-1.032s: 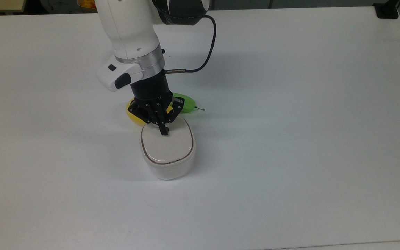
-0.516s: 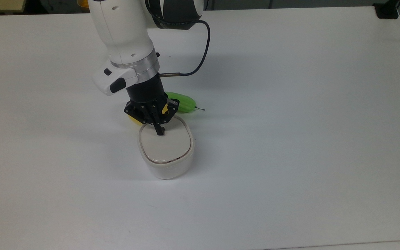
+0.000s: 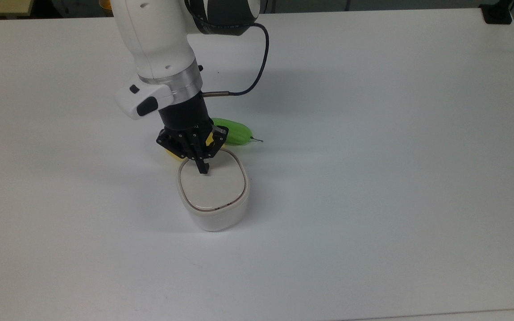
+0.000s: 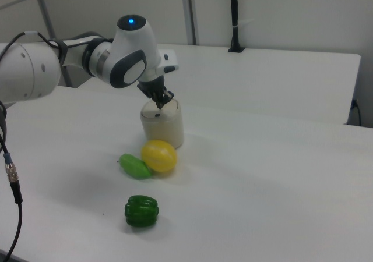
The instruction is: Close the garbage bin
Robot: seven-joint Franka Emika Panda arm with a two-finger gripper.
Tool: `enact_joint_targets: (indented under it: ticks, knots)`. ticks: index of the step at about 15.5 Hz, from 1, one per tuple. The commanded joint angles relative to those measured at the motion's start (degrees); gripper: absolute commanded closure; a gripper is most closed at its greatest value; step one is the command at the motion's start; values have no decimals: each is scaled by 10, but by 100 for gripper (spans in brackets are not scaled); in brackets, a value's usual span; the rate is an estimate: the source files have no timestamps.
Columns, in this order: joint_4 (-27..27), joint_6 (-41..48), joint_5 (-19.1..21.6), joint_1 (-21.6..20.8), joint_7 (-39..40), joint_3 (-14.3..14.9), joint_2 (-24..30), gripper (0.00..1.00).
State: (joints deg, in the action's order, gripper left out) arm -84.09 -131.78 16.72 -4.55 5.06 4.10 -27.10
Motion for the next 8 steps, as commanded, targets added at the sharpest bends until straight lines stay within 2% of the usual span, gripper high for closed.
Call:
enact_joint_targets:
  ticks: [1, 2, 5, 8]
  knots:
    - [-4, 71, 2, 2, -23, 13, 41, 100]
    - [-5, 104, -5, 4, -25, 13, 50, 100]
    - [-6, 216, -26, 23, -25, 24, 87, 91]
    - [-6, 355, -89, 31, -18, 24, 126, 81]
